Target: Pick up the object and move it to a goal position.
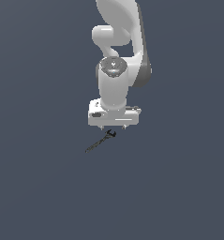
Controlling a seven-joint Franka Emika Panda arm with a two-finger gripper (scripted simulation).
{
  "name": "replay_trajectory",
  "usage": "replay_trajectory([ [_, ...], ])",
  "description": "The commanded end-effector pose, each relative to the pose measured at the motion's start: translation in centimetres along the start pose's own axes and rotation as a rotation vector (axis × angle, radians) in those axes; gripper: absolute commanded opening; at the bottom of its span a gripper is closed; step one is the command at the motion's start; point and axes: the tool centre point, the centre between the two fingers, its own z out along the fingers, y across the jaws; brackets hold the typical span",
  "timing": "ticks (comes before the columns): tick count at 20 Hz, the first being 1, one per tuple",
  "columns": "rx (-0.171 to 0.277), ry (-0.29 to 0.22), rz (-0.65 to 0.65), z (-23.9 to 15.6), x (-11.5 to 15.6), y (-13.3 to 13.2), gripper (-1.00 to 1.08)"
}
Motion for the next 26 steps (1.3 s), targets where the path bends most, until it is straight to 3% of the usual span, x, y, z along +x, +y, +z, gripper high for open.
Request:
replay_trajectory([
  [1, 0.0, 0.0, 0.0, 0.0, 0.0, 0.0, 1.0],
  [17, -0.024, 0.017, 0.01, -1.3, 0.4, 0.7, 1.0],
  [26, -0.013, 0.017, 0.132, 0.2, 0.2, 1.3, 1.0],
])
